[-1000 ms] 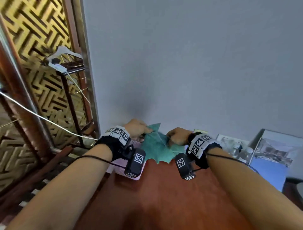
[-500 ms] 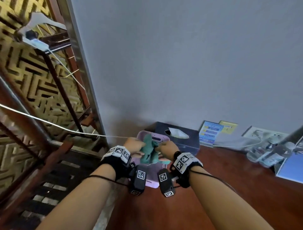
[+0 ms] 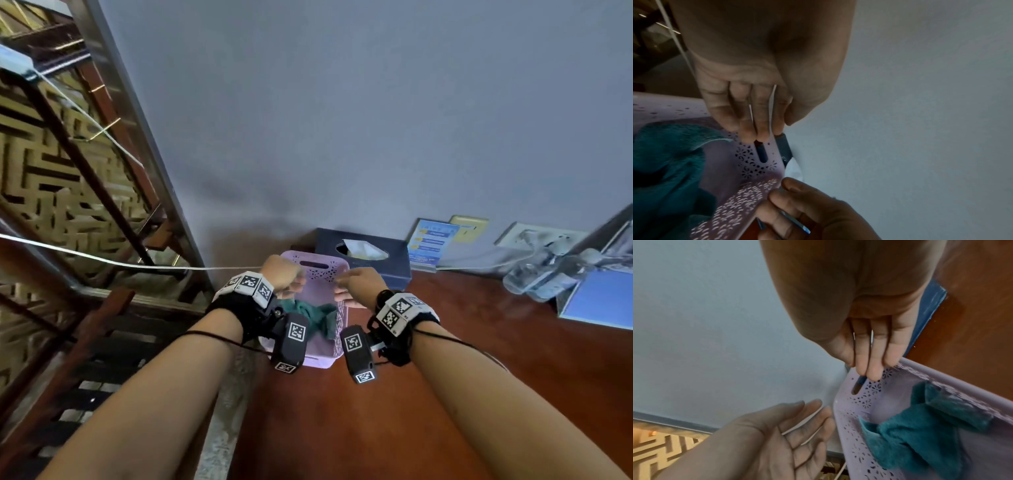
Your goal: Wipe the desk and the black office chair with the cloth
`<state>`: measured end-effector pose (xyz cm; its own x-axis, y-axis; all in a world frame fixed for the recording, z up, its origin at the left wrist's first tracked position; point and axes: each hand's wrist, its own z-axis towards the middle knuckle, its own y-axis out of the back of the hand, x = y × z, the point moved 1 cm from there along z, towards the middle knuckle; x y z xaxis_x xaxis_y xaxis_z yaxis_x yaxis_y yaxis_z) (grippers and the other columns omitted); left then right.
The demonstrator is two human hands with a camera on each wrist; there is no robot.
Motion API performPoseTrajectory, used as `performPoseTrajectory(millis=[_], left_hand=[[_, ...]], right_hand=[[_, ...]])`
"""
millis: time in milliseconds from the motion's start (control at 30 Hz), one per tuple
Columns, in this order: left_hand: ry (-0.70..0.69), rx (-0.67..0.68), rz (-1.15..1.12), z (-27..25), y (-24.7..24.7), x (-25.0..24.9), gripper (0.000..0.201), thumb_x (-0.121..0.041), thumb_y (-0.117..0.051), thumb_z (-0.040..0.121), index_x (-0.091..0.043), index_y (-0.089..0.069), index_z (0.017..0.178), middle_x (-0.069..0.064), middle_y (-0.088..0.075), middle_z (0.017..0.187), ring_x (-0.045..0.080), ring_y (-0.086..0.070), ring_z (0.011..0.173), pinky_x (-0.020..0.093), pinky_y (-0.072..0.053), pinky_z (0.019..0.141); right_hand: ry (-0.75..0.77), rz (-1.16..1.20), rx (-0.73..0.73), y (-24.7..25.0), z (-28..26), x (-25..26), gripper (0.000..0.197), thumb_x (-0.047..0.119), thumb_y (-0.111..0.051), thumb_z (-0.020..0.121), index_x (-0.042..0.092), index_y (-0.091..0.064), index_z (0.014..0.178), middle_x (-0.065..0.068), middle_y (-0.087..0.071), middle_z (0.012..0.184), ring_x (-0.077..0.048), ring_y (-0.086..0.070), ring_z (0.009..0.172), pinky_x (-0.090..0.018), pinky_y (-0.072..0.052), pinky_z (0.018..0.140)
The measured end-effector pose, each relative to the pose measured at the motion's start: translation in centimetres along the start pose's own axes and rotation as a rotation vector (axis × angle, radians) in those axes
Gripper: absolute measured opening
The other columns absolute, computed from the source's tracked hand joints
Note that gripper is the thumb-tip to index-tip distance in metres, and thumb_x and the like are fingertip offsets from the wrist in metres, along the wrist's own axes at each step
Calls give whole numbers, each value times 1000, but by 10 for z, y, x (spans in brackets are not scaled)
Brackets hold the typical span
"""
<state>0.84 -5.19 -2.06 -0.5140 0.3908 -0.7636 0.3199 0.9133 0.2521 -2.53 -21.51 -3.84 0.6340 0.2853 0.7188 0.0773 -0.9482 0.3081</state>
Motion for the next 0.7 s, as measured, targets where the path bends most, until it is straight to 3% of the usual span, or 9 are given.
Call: performPoseTrajectory(millis=[100,167,267,400,500,700], left_hand=[[-26,67,-2,-35,-11,-23,32,-6,-41,97,-14,-45,67,3,-46,67,14,-42,57,23,-29,54],[-94,54,14,-62,-20,-40,25,-8,-47,95,-13,-49,71,4,-49,70,15,-46,56,23,-34,55],[-274,-3,-2,-115,-41,-64,11,-9,-54,93,-9,-58,83,6,-62,78,13,-60,55,19,-44,49],[-425,129,-109,-205,-92,-83,9,-10,-56,91,-13,-60,83,5,-62,77,16,-60,66,22,-40,57],[-544,242,-176,-271,-127,-94,9,-11,-57,89,-14,-63,83,5,-63,80,17,-61,68,23,-40,58],[-777,344,-252,-382,-162,-120,12,-15,-63,88,-9,-65,98,10,-73,95,19,-66,74,21,-45,56]], right_hand=[[127,-10,-62,17,-34,10,16,5,-50,94,5,-63,102,-11,-64,81,-16,-61,62,-18,-47,53],[213,10,-84,31,-62,16,18,4,-53,91,4,-67,103,-14,-71,89,-20,-67,71,-27,-52,64],[309,233,-73,58,-120,15,15,-2,-57,89,7,-67,96,-5,-70,72,-14,-66,63,-25,-50,63],[374,638,85,99,-211,-6,18,0,-49,91,13,-62,88,-1,-61,78,-11,-58,67,-18,-46,55],[386,721,32,135,-280,-19,18,5,-49,92,16,-62,86,1,-65,83,-8,-62,65,-15,-48,54],[540,760,-69,183,-414,-33,17,2,-48,90,12,-61,90,1,-65,70,-9,-62,56,-19,-46,61]])
